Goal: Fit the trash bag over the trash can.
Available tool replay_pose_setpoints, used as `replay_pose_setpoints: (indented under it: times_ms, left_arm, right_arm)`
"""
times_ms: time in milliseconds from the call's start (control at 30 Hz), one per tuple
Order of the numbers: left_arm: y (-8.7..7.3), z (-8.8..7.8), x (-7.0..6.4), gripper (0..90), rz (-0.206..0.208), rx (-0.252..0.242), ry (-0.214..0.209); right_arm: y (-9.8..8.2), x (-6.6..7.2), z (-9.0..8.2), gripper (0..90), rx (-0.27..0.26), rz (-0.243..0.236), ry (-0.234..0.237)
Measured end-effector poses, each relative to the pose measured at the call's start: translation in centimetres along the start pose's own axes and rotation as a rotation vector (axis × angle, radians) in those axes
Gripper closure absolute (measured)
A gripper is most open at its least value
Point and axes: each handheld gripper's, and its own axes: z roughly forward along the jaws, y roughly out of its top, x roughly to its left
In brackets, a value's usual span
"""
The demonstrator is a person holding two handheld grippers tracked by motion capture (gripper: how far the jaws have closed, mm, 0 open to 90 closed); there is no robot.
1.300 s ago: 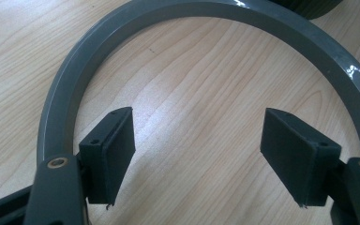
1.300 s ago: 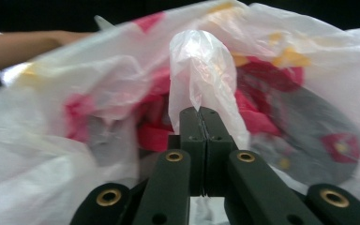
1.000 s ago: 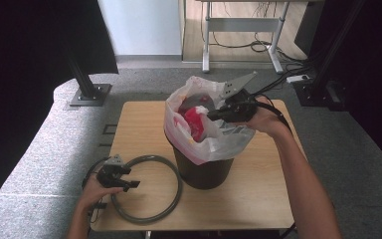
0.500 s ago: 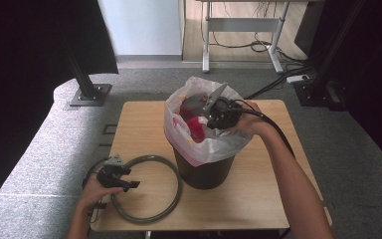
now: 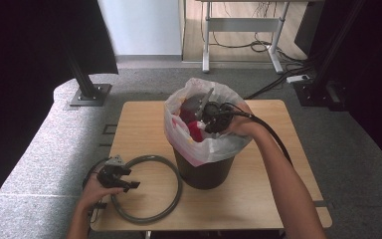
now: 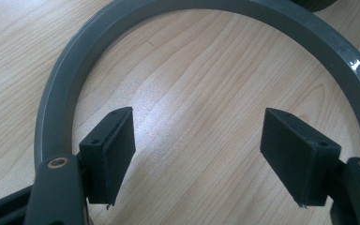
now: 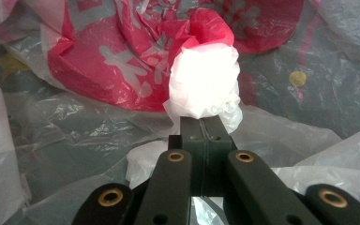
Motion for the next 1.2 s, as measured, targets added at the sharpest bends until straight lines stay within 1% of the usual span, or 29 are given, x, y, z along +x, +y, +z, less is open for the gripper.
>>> replay_pose_setpoints:
  times_ms: [100, 133, 167, 200, 233, 267, 300, 333, 367, 433, 533, 633, 800, 967, 1100, 1200]
  left_arm:
    - [0.0, 0.0, 0.0, 26.8, 0.002, 0.001, 0.0]
    - [0.0, 0.0, 0.0, 26.8, 0.002, 0.0, 0.001]
    - [0.0, 0.0, 0.0, 26.7, 0.001, -0.002, 0.002]
    - [0.0, 0.0, 0.0, 26.7, 0.001, -0.003, 0.002]
    - [0.0, 0.0, 0.0, 26.7, 0.0, -0.004, 0.004]
    - [0.0, 0.0, 0.0, 26.6, 0.0, -0.004, 0.005]
    - [0.0, 0.0, 0.0, 26.6, 0.001, -0.004, 0.005]
    - [0.1, 0.0, -0.1, 26.6, 0.002, -0.004, 0.006]
    - [0.1, -0.1, -0.1, 26.4, 0.002, -0.005, 0.007]
    - [0.1, -0.1, -0.1, 26.4, 0.001, -0.007, 0.007]
    - [0.1, 0.0, -0.1, 26.3, 0.001, -0.008, 0.008]
    - [0.2, 0.1, -0.1, 26.3, 0.003, -0.004, 0.008]
    - [0.2, 0.1, -0.2, 26.3, 0.002, -0.002, 0.007]
    - [0.1, 0.2, -0.1, 26.3, 0.001, -0.002, 0.009]
    - [0.2, 0.1, -0.2, 26.2, 0.001, -0.01, 0.009]
    - [0.2, 0.2, -0.2, 26.2, 0.002, -0.008, 0.01]
  right_arm:
    - [-0.1, 0.0, -0.1, 89.3, -0.004, 0.002, -0.001]
    - [-0.1, 0.0, -0.2, 83.1, -0.018, 0.013, 0.003]
    - [-0.2, 0.0, -0.4, 70.6, -0.037, 0.012, -0.009]
    - [-0.2, 0.0, -0.8, 64.0, -0.066, 0.033, -0.031]
    - [-0.3, -0.1, -1.1, 60.4, -0.097, 0.053, -0.035]
    - [-0.5, 0.0, -1.6, 53.6, -0.125, 0.064, -0.03]
    - [-0.6, 0.1, -2.0, 46.6, -0.155, 0.073, -0.045]
    - [-0.8, 0.2, -2.4, 43.5, -0.181, 0.083, -0.063]
    - [-1.1, 0.3, -2.9, 41.9, -0.22, 0.094, -0.074]
    - [-1.6, 0.4, -3.7, 36.7, -0.274, 0.122, -0.073]
    - [-2.5, 0.5, -4.6, 32.6, -0.346, 0.154, -0.069]
    - [-3.5, 0.6, -5.3, 31.0, -0.419, 0.185, -0.071]
    - [-4.6, 0.9, -6.2, 30.8, -0.502, 0.204, -0.076]
    - [-5.8, 1.6, -7.1, 30.4, -0.571, 0.212, -0.091]
    - [-6.9, 2.4, -7.7, 29.9, -0.615, 0.213, -0.104]
    - [-7.8, 3.0, -8.1, 29.2, -0.648, 0.223, -0.115]
